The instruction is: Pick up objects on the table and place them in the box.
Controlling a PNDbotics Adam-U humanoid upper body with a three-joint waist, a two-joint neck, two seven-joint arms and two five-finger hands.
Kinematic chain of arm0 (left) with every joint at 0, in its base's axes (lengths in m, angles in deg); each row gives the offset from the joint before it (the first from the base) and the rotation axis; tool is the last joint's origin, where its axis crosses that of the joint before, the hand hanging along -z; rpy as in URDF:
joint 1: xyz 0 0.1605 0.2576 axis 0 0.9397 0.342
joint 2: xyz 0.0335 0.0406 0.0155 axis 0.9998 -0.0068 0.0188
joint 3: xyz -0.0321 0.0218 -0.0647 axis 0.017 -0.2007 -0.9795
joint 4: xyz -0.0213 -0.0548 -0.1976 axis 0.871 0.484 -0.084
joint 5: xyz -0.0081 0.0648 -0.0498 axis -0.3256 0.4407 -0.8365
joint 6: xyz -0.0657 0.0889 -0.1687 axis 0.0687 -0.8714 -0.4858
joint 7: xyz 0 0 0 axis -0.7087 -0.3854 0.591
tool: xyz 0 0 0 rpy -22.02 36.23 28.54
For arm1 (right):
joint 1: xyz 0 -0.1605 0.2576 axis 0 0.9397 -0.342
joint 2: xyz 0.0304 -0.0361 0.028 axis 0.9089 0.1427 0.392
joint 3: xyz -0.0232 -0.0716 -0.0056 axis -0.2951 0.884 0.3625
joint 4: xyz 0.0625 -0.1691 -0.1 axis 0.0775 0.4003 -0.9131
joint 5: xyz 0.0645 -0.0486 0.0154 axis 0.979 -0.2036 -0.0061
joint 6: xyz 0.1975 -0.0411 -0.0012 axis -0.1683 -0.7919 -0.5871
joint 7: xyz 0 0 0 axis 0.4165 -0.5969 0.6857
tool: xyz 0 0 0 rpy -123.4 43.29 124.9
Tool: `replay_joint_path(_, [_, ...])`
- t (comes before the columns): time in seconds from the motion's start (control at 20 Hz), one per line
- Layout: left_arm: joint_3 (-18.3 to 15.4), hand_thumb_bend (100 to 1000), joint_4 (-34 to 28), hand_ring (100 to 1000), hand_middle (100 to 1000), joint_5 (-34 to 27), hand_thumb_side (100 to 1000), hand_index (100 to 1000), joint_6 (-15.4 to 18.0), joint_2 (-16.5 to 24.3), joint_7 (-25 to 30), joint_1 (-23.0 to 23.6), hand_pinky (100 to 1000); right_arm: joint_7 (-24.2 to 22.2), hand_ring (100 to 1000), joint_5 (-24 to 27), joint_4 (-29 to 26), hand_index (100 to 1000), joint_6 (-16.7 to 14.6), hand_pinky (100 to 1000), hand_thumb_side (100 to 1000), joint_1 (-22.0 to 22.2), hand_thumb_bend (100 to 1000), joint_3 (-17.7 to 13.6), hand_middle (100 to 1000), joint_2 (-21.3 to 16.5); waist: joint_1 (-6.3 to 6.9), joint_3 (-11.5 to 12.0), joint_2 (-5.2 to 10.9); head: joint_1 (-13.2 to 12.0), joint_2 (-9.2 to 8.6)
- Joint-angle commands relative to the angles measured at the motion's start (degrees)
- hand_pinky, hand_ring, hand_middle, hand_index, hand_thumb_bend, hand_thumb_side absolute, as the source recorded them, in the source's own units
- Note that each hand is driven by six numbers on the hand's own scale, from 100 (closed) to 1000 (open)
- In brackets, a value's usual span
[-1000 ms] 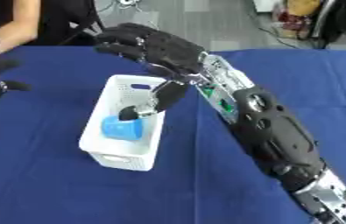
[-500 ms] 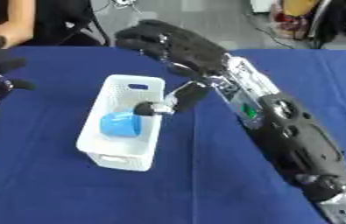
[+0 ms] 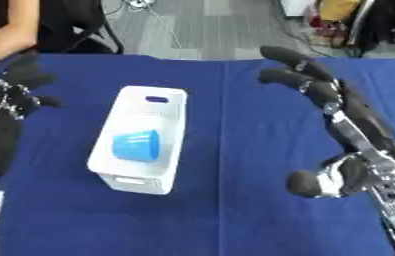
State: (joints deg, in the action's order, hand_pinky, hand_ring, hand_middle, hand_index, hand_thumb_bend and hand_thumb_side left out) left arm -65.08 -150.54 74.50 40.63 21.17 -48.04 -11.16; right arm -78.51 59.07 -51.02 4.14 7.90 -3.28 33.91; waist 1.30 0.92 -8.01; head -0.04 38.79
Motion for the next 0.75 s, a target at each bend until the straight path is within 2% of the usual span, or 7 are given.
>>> replay_joint_path(0.05, [-0.39, 1000, -0.64, 847, 980, 0.47, 959, 886, 0.11, 1.15, -0.17, -0.28, 647, 0.08, 762, 0.77, -1.66, 910, -0.88, 764, 985, 3.35, 660, -3.22, 987, 1.24, 0.15, -0.27, 0.83, -0.55, -0.58])
replay_joint_path(0.25, [-0.56, 1000, -0.71, 847, 979, 0.54, 962, 885, 0.13, 1.07, -0.36, -0.31, 647, 1.56, 720, -1.27, -1.68, 887, 0.85, 721, 1000, 9.01, 611, -6.17, 985, 6.19, 0.39, -0.8, 1.05, -0.87, -0.91])
replay_joint_path(0.35, [-0.58, 1000, -0.74, 847, 980, 0.55, 1000, 887, 0.11, 1.06, -0.52, -0.2, 647, 3.11, 685, -0.87, -1.68, 872, 2.54, 687, 1000, 11.06, 565, -7.06, 989, 8.86, 0.45, -1.13, 1.32, -1.04, -0.93])
replay_joint_path(0.5, [-0.44, 1000, -0.72, 847, 981, 0.52, 1000, 887, 0.07, 1.05, -0.79, -0.12, 646, 4.69, 639, 2.97, -1.68, 850, 5.05, 650, 982, 13.91, 523, -6.97, 977, 11.46, 0.44, -1.43, 1.61, -0.93, -0.98])
replay_joint_path(0.75, [-0.27, 1000, -0.55, 847, 983, 0.57, 1000, 889, -0.07, 1.13, -1.12, 0.19, 644, 6.02, 616, 6.74, -1.68, 836, 5.87, 630, 971, 15.52, 510, -7.35, 957, 12.99, 0.44, -1.79, 1.95, -0.38, -0.88])
